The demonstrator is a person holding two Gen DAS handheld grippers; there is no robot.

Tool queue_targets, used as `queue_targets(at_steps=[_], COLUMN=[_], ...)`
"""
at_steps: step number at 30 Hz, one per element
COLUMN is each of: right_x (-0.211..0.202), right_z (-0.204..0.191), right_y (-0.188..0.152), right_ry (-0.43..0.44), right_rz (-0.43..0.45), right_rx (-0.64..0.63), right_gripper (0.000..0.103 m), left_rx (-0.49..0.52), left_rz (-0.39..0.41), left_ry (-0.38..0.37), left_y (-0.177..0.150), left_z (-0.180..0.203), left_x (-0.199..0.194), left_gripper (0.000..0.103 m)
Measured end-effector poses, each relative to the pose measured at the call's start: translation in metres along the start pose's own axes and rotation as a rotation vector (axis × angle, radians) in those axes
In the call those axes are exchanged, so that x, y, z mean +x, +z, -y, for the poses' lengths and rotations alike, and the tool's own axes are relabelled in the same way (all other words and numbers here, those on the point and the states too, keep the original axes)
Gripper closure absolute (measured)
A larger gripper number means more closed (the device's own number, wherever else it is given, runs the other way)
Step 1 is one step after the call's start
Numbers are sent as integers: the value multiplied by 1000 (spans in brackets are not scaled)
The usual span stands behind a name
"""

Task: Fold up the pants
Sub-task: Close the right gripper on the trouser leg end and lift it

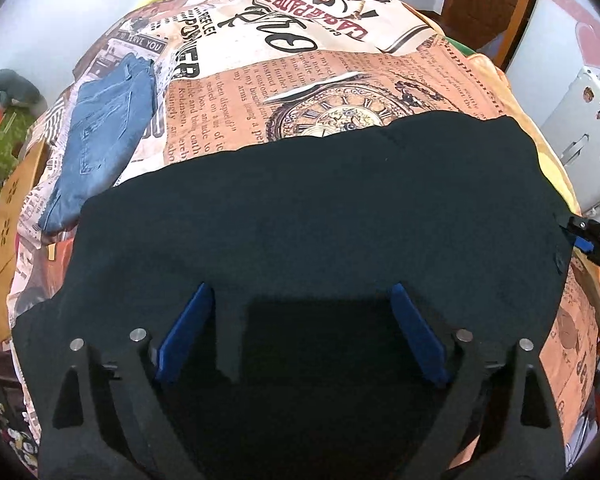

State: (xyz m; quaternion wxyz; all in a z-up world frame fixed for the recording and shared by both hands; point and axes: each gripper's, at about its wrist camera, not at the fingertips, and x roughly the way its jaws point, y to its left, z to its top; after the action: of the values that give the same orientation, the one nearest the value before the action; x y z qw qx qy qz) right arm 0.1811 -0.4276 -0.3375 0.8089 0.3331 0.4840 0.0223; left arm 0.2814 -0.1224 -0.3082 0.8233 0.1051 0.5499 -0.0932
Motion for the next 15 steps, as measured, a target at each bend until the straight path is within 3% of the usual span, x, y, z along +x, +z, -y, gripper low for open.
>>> queue_targets(at_steps=[3,6,15], right_x=[0,-3,-52], right_z=[2,0,-41], right_y=[3,4,15], right_ry=[5,21,34], right_rz=[10,15,144], right_rx=[-5,-12,-128], right_gripper=[76,88,91], left_rx=[-5,-5,-11], left_rz=[3,3,55], left_ry=[-4,-5,11], left_y=[0,0,-4], left_z=[0,-1,-6], left_x=[0,0,-22], left_gripper=[10,10,10])
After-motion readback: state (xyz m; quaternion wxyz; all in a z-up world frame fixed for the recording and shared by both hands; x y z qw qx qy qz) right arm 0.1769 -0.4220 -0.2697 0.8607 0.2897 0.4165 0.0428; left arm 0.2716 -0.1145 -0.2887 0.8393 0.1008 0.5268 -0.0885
